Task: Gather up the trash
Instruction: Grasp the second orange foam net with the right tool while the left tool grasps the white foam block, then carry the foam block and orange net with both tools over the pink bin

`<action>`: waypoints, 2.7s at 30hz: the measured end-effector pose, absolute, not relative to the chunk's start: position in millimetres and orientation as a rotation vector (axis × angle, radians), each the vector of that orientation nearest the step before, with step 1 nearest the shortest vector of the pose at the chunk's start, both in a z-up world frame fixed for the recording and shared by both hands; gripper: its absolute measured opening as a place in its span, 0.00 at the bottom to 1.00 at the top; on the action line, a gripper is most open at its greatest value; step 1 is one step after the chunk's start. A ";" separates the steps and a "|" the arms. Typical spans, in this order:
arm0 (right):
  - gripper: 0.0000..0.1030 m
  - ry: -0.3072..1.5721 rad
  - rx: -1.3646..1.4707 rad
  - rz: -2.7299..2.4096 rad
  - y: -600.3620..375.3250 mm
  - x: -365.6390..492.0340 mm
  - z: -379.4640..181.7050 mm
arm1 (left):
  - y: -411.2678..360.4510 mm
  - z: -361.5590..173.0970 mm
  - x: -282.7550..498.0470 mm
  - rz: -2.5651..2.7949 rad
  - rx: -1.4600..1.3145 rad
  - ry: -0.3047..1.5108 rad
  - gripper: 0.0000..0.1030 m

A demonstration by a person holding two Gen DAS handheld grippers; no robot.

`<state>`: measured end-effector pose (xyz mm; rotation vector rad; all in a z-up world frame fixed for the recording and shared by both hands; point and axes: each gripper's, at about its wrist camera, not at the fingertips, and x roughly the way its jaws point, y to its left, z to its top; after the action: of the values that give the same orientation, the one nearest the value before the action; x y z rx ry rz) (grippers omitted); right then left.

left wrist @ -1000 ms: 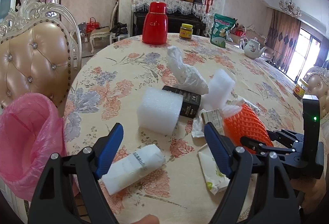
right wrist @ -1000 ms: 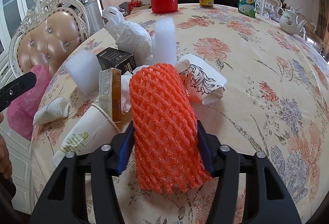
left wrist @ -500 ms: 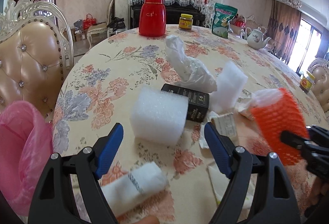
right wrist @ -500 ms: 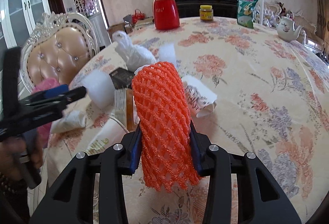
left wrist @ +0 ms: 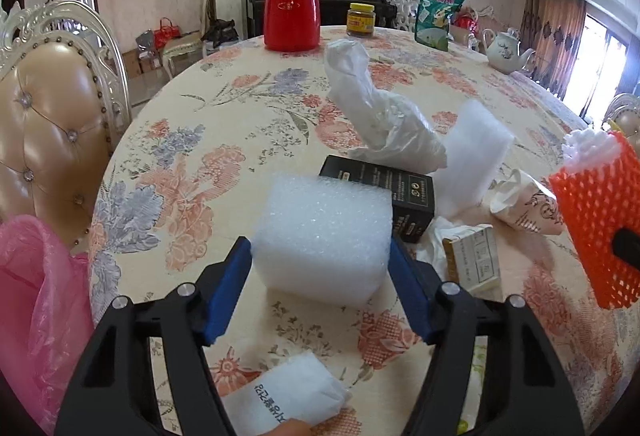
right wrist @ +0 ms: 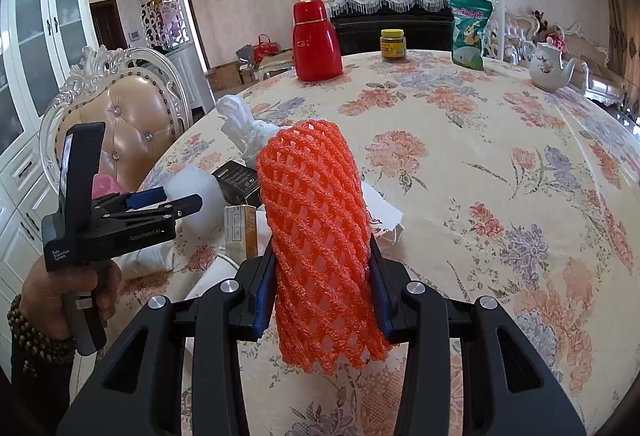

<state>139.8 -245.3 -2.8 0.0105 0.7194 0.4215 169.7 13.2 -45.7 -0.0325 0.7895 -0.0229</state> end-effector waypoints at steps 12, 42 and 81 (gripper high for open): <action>0.38 0.708 0.005 0.424 -233.4 135.7 1.2 | 24.5 -23.1 141.7 -0.016 -0.063 0.718 0.64; 0.38 0.648 -0.069 0.568 -137.3 118.1 37.8 | 141.9 51.9 24.3 0.194 -0.148 0.514 0.64; 0.41 0.670 -0.213 0.953 99.9 87.4 47.0 | 276.3 51.7 -75.1 0.437 -0.273 0.474 0.64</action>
<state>87.4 99.9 47.0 -0.2134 0.6703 0.9535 -75.1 276.3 51.7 -0.2733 0.4736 0.4371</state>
